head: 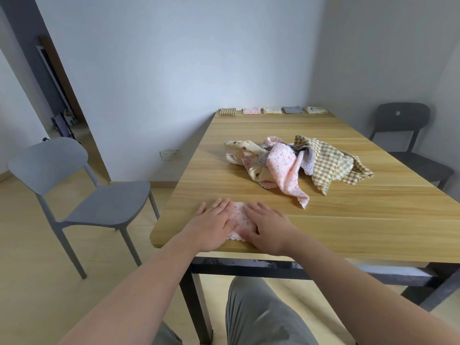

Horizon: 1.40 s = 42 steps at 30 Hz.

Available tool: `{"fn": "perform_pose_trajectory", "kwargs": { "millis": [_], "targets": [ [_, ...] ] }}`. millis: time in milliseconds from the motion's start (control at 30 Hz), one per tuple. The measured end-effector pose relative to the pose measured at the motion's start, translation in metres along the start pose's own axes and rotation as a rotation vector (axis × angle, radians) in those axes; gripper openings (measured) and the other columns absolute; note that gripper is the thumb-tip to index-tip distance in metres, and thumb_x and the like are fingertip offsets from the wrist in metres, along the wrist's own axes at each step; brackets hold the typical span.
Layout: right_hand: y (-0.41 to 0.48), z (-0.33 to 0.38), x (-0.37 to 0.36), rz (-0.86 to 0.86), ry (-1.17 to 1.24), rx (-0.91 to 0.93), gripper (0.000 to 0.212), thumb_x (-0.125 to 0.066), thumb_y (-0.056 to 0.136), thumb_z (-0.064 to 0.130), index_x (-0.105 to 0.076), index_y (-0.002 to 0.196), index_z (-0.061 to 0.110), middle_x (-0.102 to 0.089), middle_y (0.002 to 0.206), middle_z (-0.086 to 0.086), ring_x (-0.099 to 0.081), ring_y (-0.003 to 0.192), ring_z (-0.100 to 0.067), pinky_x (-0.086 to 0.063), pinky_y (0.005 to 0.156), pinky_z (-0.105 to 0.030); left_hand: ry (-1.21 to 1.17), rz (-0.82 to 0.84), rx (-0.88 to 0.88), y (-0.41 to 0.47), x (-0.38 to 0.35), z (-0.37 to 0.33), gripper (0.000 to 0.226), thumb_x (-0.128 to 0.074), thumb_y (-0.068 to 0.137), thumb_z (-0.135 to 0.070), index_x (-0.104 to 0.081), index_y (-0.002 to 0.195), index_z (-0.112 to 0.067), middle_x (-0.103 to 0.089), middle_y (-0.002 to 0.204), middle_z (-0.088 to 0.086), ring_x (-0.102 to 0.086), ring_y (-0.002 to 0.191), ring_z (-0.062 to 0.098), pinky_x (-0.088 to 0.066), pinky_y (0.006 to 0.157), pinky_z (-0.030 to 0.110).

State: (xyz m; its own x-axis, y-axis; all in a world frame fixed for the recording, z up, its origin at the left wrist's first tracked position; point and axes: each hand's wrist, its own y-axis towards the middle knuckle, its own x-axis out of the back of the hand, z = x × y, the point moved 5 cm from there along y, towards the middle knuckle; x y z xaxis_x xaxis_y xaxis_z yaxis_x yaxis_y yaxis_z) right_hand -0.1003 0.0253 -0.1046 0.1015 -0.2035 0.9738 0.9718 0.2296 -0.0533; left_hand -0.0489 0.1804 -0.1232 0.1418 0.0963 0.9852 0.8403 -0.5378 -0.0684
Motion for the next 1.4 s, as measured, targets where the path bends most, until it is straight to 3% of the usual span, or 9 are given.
{"fn": "perform_pose_trajectory", "kwargs": {
  "millis": [400,567,633,767,900,1033,1167,1267,1400],
  "targets": [
    [0.006,-0.017,-0.003,0.225,-0.074,0.002,0.067,-0.018,0.105,0.058,0.006,0.161,0.03,0.012,0.168,0.009,0.012,0.155,-0.016,0.008,0.124,-0.049,0.018,0.146,-0.008,0.001,0.004,0.001,0.066,-0.013,0.107,-0.055,0.012,0.16,-0.027,0.018,0.167,-0.01,0.019,0.152,0.006,0.008,0.126,0.045],
    [0.014,-0.024,0.019,0.014,0.109,-0.107,0.059,-0.031,0.105,0.057,-0.033,0.156,0.028,-0.025,0.165,0.005,-0.026,0.152,-0.024,-0.024,0.122,-0.049,-0.087,0.109,0.02,0.012,0.032,0.001,0.059,-0.024,0.11,-0.045,-0.013,0.163,-0.021,-0.014,0.169,-0.002,-0.011,0.156,0.016,-0.011,0.127,0.045],
    [0.015,-0.026,0.025,-0.111,0.07,-0.189,0.047,-0.031,0.105,0.055,-0.063,0.123,0.025,-0.058,0.133,0.005,-0.053,0.129,-0.026,-0.043,0.107,-0.048,-0.137,0.011,0.059,0.02,0.038,0.007,0.055,-0.029,0.11,-0.04,-0.025,0.16,-0.018,-0.03,0.165,0.001,-0.028,0.151,0.021,-0.027,0.122,0.042],
    [0.028,-0.025,0.021,-0.17,-0.011,-0.254,0.041,-0.045,0.1,0.054,-0.069,0.104,0.02,-0.063,0.115,-0.002,-0.052,0.119,-0.025,-0.046,0.101,-0.044,-0.063,0.004,0.057,0.039,0.04,0.012,0.045,-0.049,0.105,-0.03,-0.049,0.149,-0.02,-0.048,0.147,0.002,-0.049,0.132,0.023,-0.043,0.109,0.041],
    [0.048,-0.027,0.027,-0.137,0.327,-0.288,0.014,-0.062,0.089,0.027,-0.063,0.099,0.018,-0.064,0.101,0.0,-0.057,0.104,-0.022,-0.054,0.083,-0.035,-0.208,0.127,0.152,0.054,0.048,0.017,0.049,-0.064,0.091,-0.016,-0.057,0.139,-0.02,-0.058,0.132,0.0,-0.059,0.113,0.018,-0.05,0.085,0.027],
    [0.07,-0.029,0.044,-0.097,0.717,-0.294,0.023,-0.065,0.085,0.008,-0.058,0.105,0.017,-0.062,0.098,-0.001,-0.063,0.087,-0.018,-0.051,0.063,-0.027,-0.33,0.196,0.193,0.069,0.053,0.03,0.021,-0.069,0.083,-0.01,-0.059,0.096,-0.022,-0.058,0.094,-0.003,-0.053,0.075,0.011,-0.039,0.059,0.025],
    [0.1,-0.028,0.061,-0.149,0.931,-0.236,0.031,-0.067,0.083,0.002,-0.059,0.107,0.02,-0.067,0.101,-0.009,-0.061,0.08,-0.015,-0.049,0.061,-0.023,-0.609,0.218,0.185,0.084,0.063,0.054,0.025,-0.073,0.079,-0.007,-0.058,0.095,-0.018,-0.055,0.086,-0.002,-0.049,0.073,0.016,-0.039,0.063,0.028],
    [0.14,-0.025,0.07,-0.177,0.997,-0.196,0.032,-0.065,0.084,-0.003,-0.061,0.108,0.018,-0.069,0.092,-0.008,-0.06,0.072,-0.013,-0.048,0.055,-0.019,-0.77,0.285,0.109,0.106,0.07,0.078,0.048,-0.08,0.076,-0.042,-0.065,0.118,-0.023,-0.07,0.11,-0.007,-0.066,0.102,0.012,-0.05,0.09,0.03],
    [0.2,-0.016,0.087,-0.165,1.055,-0.194,0.037,-0.073,0.085,0.001,-0.062,0.118,0.016,-0.07,0.087,-0.003,-0.063,0.068,-0.01,-0.047,0.055,-0.02,-0.821,0.223,0.108,0.14,0.092,0.12,0.036,-0.074,0.089,-0.044,-0.061,0.075,-0.014,-0.054,0.072,-0.006,-0.049,0.069,0.014,-0.033,0.066,0.033]
  ]
}}
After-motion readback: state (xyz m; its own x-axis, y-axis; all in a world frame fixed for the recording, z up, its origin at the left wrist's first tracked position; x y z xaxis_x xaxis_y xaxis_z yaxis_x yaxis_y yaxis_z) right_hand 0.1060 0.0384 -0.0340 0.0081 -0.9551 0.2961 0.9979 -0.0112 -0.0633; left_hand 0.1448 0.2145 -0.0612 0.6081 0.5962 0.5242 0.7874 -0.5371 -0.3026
